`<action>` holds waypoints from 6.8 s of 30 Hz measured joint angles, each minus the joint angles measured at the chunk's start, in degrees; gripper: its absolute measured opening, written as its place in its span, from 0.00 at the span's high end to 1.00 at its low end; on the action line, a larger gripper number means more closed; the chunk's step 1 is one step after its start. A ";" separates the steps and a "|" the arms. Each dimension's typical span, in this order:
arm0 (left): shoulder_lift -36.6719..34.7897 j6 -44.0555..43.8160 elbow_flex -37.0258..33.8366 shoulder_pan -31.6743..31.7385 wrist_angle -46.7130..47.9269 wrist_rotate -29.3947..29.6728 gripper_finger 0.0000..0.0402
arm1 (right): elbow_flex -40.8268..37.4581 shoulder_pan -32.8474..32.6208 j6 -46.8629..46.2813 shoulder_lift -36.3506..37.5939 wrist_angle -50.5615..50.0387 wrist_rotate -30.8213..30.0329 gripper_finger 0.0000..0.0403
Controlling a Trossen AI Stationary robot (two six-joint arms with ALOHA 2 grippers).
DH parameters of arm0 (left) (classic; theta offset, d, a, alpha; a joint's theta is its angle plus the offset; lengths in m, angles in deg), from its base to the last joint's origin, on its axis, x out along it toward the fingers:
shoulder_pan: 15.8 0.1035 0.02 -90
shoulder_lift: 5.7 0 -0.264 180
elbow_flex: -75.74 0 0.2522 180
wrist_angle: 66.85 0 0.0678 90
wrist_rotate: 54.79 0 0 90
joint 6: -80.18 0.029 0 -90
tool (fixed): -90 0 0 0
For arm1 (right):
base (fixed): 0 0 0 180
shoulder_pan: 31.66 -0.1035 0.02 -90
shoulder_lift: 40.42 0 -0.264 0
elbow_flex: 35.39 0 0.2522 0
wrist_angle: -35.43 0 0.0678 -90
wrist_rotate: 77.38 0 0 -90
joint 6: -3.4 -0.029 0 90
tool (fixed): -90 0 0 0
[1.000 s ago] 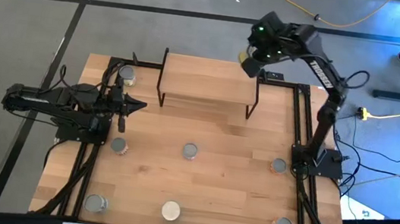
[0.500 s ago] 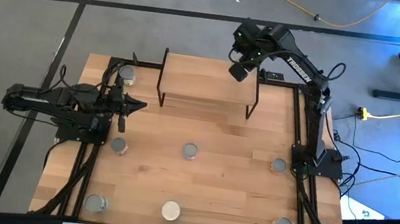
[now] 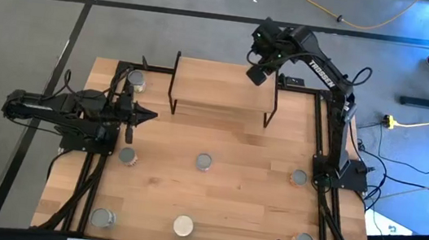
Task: Pick and place cans onto a shelf
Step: Put the canned carrots on the shelf, then put the canned cherries on the shelf
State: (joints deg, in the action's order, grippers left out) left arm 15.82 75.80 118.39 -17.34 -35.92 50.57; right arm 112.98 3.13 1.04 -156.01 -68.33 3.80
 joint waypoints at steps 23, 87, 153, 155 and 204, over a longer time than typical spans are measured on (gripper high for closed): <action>0.00 0.02 -0.02 0.00 -0.02 0.11 1.00 | -16.15 -0.42 1.41 12.37 0.55 2.96 1.00; 0.01 0.01 -0.02 0.01 -0.04 0.15 1.00 | -5.22 -1.82 12.39 7.08 4.44 5.51 0.91; 21.39 -8.17 33.46 0.01 31.86 3.76 1.00 | -2.05 -16.88 7.10 17.52 -0.01 6.09 0.99; 24.27 -13.18 36.91 0.02 35.77 0.83 1.00 | -2.01 -17.92 7.08 19.30 -0.02 4.71 0.99; 71.21 -31.30 37.81 -32.08 2.41 -10.70 0.87 | -1.95 -20.72 14.79 32.89 -0.01 -0.08 0.98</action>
State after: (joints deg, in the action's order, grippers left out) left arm 87.03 44.50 156.20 -49.42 -33.51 39.87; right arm 111.03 -17.59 15.83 -123.11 -68.34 3.71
